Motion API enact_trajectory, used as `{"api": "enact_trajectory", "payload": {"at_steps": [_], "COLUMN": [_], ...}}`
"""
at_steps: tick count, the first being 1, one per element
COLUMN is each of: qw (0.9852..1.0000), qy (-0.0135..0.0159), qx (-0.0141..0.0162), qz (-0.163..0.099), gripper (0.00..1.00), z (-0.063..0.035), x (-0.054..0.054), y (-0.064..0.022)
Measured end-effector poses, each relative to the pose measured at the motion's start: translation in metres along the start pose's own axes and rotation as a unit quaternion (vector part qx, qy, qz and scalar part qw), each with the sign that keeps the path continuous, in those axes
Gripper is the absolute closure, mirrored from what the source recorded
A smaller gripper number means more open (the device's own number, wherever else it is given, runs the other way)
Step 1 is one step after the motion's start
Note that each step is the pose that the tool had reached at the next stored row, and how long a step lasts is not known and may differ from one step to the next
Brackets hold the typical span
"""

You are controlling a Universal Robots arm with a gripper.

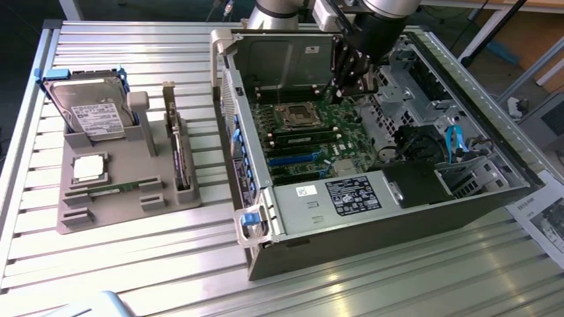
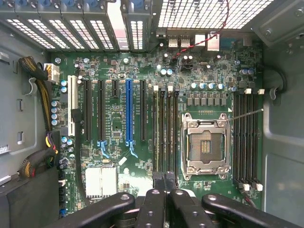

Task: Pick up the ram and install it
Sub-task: 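Press down the ram until it locks into place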

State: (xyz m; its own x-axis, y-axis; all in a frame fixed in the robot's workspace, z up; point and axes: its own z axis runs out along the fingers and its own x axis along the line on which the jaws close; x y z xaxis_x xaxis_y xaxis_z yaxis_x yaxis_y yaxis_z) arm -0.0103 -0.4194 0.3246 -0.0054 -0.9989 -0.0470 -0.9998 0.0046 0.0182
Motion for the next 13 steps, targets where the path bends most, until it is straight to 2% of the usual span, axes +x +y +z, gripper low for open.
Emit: {"api": "enact_trajectory", "payload": {"at_steps": [9, 11, 13], "qw": [1.0000, 1.0000, 1.0000], "qy": [0.0000, 0.0000, 0.0000], "qx": [0.0000, 0.0000, 0.0000], "qz": [0.000, 0.000, 0.000], "gripper": [0.90, 0.90, 0.90], "z": [0.0000, -0.0001, -0.0002], "x": [0.000, 0.000, 0.000], "y": [-0.0013, -0.0054, -0.0132]}}
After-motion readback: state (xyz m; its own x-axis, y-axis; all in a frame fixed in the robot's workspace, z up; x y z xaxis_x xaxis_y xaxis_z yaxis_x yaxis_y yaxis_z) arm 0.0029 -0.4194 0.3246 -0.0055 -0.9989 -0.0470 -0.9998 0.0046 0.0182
